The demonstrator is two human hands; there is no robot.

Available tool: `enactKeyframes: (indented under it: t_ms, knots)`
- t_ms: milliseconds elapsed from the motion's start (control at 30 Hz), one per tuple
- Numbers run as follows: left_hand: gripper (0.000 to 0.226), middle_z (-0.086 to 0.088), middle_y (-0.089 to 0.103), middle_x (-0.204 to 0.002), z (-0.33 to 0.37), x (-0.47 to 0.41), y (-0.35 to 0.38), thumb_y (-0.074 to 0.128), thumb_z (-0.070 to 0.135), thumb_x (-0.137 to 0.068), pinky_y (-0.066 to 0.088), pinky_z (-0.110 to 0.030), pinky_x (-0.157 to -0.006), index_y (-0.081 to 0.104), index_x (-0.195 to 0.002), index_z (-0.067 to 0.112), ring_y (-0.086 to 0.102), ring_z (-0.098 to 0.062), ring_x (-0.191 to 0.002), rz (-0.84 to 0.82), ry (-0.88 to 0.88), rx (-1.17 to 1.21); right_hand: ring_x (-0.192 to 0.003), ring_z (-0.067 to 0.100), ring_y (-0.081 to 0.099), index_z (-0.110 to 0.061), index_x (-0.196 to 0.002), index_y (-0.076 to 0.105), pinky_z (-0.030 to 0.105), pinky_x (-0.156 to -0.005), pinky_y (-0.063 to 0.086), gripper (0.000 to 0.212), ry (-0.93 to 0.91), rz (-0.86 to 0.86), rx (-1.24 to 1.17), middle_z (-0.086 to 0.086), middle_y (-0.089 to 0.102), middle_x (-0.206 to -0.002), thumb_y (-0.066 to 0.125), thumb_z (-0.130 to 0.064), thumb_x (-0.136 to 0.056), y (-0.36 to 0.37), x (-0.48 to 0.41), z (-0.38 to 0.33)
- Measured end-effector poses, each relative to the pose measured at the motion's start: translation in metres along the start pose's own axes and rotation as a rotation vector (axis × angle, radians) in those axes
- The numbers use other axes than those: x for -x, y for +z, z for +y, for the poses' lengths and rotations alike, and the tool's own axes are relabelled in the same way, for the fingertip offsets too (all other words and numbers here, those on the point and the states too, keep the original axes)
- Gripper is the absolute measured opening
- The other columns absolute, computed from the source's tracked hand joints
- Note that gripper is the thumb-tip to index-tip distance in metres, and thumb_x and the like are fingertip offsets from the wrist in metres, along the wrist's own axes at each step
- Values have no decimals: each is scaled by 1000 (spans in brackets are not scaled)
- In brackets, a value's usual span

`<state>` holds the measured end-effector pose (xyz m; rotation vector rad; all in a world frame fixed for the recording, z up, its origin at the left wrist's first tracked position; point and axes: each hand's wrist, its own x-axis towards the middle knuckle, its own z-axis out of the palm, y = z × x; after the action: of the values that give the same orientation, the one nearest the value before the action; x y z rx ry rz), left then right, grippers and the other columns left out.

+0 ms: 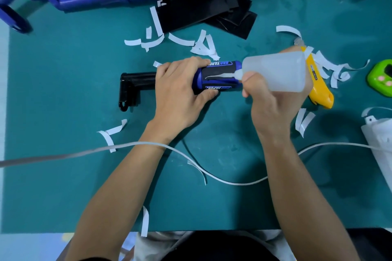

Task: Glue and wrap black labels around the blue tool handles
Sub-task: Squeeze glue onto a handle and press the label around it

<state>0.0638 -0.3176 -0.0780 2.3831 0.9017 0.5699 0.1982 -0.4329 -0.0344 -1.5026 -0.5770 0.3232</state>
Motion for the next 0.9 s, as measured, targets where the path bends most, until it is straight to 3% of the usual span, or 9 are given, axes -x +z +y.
enactKeyframes:
  t_ms: [233,667,900]
  knots:
    - [58,12,71,-118,1,0,0,86,48,-73,29,-30,-99,65,-122,23,62,-18,-107,-1,-4,-1,-57,35,52,-6,-75,53,27,-57,41,17,-80,-22,57,12,56,-68,70,-4,-77,2,4,3]
    - [57,14,70,-115,-2,0,2,84,51,-73,30,-31,-97,64,-120,26,62,-18,-105,19,16,-5,-56,43,55,-11,-83,53,39,-50,43,23,-106,-59,71,21,57,-67,72,1,-81,5,7,2]
    - [57,14,70,-114,-2,0,2,85,51,-74,31,-32,-97,66,-120,24,62,-17,-105,22,16,-16,-54,41,51,1,-74,56,33,-51,40,17,-146,-88,75,19,54,-65,70,-4,-82,5,8,0]
